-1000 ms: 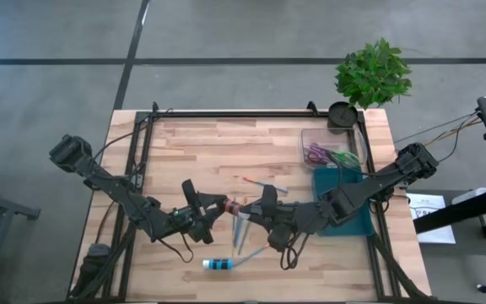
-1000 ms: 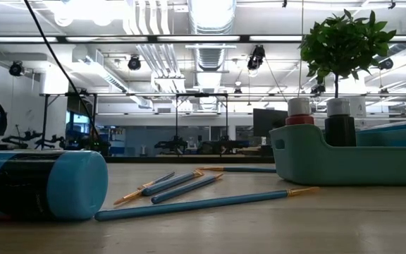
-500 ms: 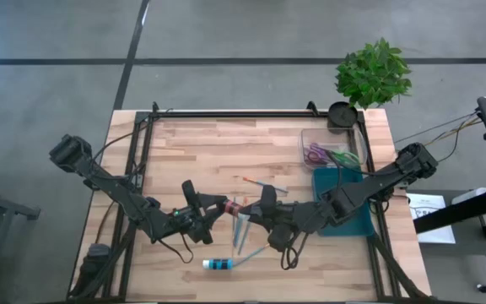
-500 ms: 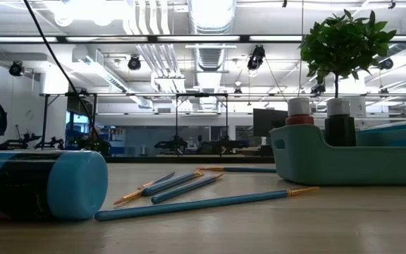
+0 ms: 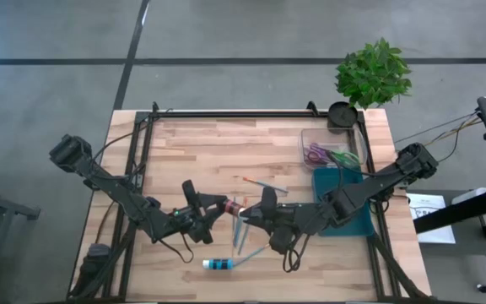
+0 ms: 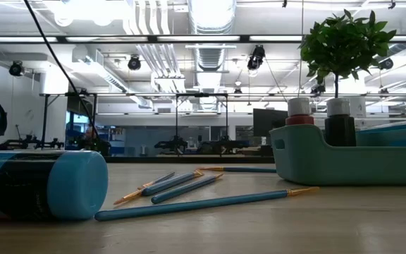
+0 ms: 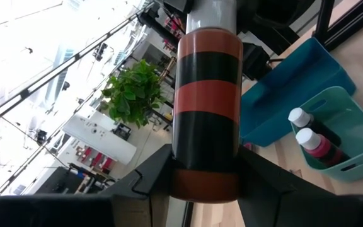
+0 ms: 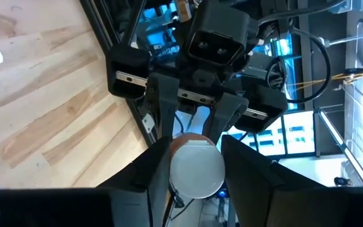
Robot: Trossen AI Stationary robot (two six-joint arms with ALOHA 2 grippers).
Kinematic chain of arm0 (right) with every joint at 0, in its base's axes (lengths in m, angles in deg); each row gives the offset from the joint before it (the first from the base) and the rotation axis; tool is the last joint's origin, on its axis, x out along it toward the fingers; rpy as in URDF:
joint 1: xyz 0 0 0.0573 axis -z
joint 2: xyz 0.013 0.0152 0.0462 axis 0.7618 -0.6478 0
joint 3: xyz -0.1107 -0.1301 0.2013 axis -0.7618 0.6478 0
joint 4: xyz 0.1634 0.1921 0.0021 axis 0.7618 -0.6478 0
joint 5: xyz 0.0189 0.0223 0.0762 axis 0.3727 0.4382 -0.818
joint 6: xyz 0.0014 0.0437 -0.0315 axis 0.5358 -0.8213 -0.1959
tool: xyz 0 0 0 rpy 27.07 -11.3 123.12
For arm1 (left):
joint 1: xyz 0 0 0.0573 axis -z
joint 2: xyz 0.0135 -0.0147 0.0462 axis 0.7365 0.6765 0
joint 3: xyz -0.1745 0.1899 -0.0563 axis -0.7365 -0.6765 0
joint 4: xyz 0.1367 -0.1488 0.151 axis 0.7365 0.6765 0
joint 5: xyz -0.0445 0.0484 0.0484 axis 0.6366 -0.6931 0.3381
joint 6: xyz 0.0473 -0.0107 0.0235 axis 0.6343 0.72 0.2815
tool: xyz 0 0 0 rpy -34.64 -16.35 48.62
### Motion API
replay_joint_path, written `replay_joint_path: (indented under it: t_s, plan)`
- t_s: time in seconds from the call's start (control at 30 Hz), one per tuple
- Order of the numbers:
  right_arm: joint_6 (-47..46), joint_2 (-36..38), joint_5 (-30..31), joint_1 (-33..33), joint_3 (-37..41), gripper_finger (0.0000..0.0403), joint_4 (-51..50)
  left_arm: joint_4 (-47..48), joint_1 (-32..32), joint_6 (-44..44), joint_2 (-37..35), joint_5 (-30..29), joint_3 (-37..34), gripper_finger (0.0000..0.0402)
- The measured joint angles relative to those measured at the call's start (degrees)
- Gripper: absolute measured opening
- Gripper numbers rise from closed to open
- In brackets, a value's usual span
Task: Pick & Place Paint Supplies
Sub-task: Put the brown paint bottle into the green bin
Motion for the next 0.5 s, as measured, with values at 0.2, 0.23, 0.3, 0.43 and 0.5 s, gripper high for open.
replay_joint_path:
  t_s: [0.2,0.23,0.3,0.43,0.5]
  plan:
    - [0.0,0.0,0.0,0.2,0.0,0.0123,0.0,-0.1,0.0,-0.2,0.0,1.0,0.0,0.0146]
    - [-0.1,0.0,-0.1,0.4,0.0,0.0127,0.0,-0.1,0.0,-0.2,0.0,1.2,0.0,0.0146]
    - [-0.5,0.0,-0.2,0.8,0.0,0.0138,0.0,-0.1,0.0,-0.4,0.0,1.3,0.0,0.0146]
    - [-0.4,0.0,-0.3,1.1,0.0,0.0152,0.0,-0.3,0.0,-0.4,0.0,1.6,0.1,0.0146]
    - [-0.2,0.0,-0.2,1.1,0.0,0.0153,0.0,-0.4,0.0,-0.4,0.0,2.2,0.1,0.0146]
